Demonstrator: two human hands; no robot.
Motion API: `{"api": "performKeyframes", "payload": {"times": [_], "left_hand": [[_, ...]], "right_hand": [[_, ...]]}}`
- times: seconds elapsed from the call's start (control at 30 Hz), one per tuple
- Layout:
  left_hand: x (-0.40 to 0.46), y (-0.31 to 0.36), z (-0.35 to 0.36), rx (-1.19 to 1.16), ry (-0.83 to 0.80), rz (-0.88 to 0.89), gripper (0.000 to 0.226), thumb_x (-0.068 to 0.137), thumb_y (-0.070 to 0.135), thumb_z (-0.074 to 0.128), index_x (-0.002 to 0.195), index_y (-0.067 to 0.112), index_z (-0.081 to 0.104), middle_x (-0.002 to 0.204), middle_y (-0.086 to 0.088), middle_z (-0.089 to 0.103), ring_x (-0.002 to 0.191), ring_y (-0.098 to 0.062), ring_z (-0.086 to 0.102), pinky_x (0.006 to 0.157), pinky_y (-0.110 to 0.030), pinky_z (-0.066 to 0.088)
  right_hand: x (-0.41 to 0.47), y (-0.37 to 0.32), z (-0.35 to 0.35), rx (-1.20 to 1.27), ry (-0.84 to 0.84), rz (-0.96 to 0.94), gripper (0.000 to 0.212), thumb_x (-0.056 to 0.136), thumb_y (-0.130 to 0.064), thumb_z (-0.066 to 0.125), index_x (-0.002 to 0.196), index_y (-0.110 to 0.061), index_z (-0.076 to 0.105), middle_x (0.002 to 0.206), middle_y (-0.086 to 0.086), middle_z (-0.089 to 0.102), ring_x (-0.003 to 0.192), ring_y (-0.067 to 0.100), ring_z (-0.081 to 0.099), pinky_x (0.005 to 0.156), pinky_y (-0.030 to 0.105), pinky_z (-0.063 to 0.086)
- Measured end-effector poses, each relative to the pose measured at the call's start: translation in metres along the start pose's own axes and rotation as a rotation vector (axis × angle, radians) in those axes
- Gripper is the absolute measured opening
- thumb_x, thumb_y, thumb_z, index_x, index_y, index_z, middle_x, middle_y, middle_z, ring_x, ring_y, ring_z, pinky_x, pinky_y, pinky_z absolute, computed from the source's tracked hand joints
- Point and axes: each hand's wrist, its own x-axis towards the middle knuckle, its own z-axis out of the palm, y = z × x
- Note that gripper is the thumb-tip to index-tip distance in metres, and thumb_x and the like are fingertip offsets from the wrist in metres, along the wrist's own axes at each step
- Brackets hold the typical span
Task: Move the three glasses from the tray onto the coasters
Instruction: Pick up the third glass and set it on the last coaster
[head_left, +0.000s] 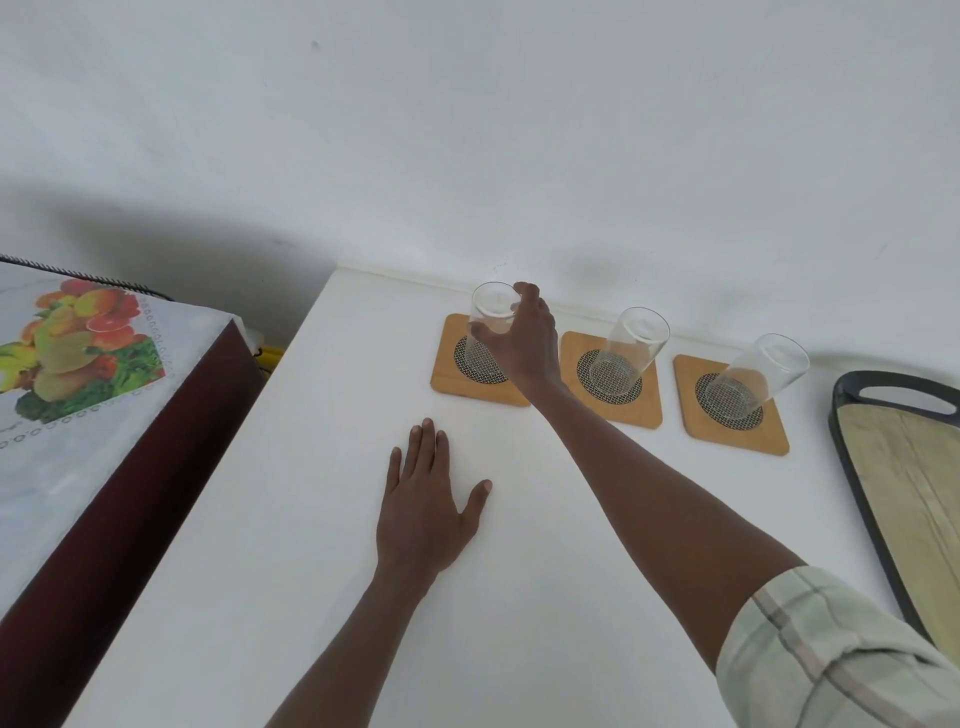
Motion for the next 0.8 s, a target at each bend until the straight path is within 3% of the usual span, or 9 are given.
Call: {"api": "performKeyframes", "payload": {"times": [0.23, 0.4, 0.63, 0.8], "left_hand": [[-0.001, -0.001, 0.001, 0.004, 0.006, 0.001, 0.088, 0.091, 0.070, 0.023, 0.155, 0.010, 0.019, 0.166, -0.005, 0.009, 0.153, -0.015, 0.002, 0.125, -0.040, 0.009], [-0.001, -0.001, 0.002, -0.004, 0.015, 0.001, 0.088, 0.091, 0.070, 0.025, 0.155, 0.009, 0.019, 0.166, -0.005, 0.010, 0.153, -0.015, 0.003, 0.125, -0.039, 0.008], [0.000, -0.001, 0.002, 0.002, 0.012, 0.002, 0.088, 0.091, 0.070, 0.024, 0.155, 0.009, 0.021, 0.166, -0.006, 0.011, 0.153, -0.016, 0.005, 0.125, -0.039, 0.008], [-0.001, -0.002, 0.001, 0.017, 0.000, 0.004, 0.088, 0.091, 0.070, 0.024, 0.154, 0.008, 0.020, 0.166, -0.007, 0.011, 0.153, -0.017, 0.005, 0.125, -0.040, 0.009]], "right_hand": [[-0.003, -0.002, 0.000, -0.002, -0.011, -0.008, 0.080, 0.076, -0.042, 0.078, 0.137, -0.011, 0.036, 0.130, 0.013, 0.053, 0.118, 0.030, 0.053, 0.085, 0.033, 0.041], [-0.010, -0.007, -0.006, 0.016, 0.023, 0.010, 0.092, 0.078, -0.059, 0.071, 0.144, -0.014, 0.027, 0.138, 0.012, 0.046, 0.126, 0.032, 0.047, 0.093, 0.043, 0.042], [-0.034, -0.003, -0.014, 0.045, 0.178, -0.060, 0.069, 0.095, -0.050, 0.054, 0.144, -0.006, 0.033, 0.136, 0.017, 0.047, 0.123, 0.034, 0.048, 0.095, 0.047, 0.047], [-0.061, 0.011, -0.019, -0.045, 0.178, -0.151, 0.062, 0.098, -0.044, 0.052, 0.141, -0.002, 0.037, 0.129, 0.016, 0.051, 0.118, 0.032, 0.049, 0.097, 0.045, 0.045]]}}
